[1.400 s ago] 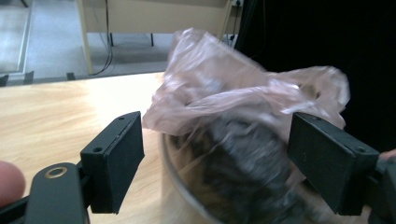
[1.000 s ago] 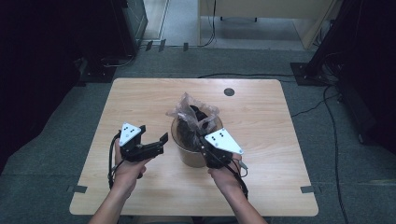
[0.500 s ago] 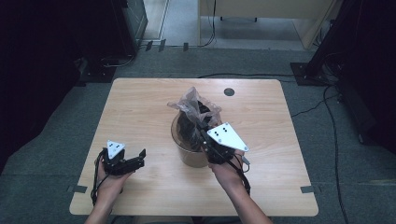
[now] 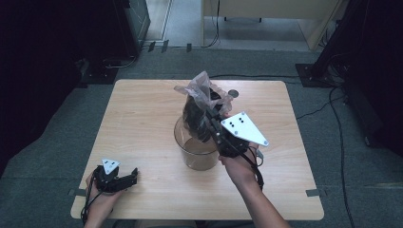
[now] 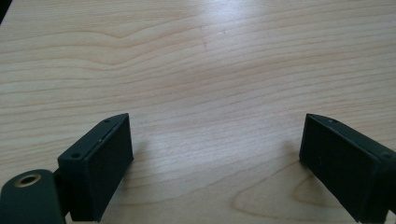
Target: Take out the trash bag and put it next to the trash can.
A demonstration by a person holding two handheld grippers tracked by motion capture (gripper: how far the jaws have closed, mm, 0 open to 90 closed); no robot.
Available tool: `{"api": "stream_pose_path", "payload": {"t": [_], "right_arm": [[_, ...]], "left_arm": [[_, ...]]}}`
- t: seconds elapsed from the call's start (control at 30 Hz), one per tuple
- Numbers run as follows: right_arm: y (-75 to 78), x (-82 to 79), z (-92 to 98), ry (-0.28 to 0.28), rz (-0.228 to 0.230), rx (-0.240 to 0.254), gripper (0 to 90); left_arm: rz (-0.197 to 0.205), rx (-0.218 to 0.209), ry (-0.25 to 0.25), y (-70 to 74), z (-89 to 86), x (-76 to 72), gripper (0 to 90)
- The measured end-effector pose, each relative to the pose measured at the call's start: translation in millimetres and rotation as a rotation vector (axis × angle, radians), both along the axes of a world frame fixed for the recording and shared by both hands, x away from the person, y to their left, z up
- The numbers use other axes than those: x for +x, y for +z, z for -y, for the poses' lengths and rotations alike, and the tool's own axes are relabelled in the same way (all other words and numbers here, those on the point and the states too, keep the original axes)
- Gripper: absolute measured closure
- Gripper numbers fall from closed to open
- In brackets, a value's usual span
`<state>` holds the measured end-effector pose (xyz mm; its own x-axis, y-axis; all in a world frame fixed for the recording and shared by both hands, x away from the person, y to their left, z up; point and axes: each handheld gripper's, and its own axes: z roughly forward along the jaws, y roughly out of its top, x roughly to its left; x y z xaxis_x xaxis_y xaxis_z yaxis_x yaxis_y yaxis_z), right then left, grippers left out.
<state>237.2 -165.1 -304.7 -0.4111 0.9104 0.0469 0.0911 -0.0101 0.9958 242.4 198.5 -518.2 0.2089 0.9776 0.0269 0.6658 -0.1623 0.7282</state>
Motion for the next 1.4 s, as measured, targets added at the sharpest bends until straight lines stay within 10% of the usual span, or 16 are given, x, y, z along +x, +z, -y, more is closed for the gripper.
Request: {"api": "stream_pose_path", "payload": {"t": [0.57, 1.0, 1.4], "right_arm": [[21.8, 17.3, 64.3, -0.173, 0.045, -0.022, 89.9], [-65.2, 74.3, 85.9, -0.243, -0.128, -0.045, 89.8], [-142.0, 89.0, 89.8, -0.046, -0.148, -0.058, 86.6]], "left_arm": [[0.001, -0.041, -0.035, -1.0, -8.4, 1.9, 10.5], [0.001, -0.05, -0.037, -0.8, -9.8, 2.0, 10.5], [0.003, -0.054, -0.035, -0.9, -10.2, 2.4, 10.5]]}}
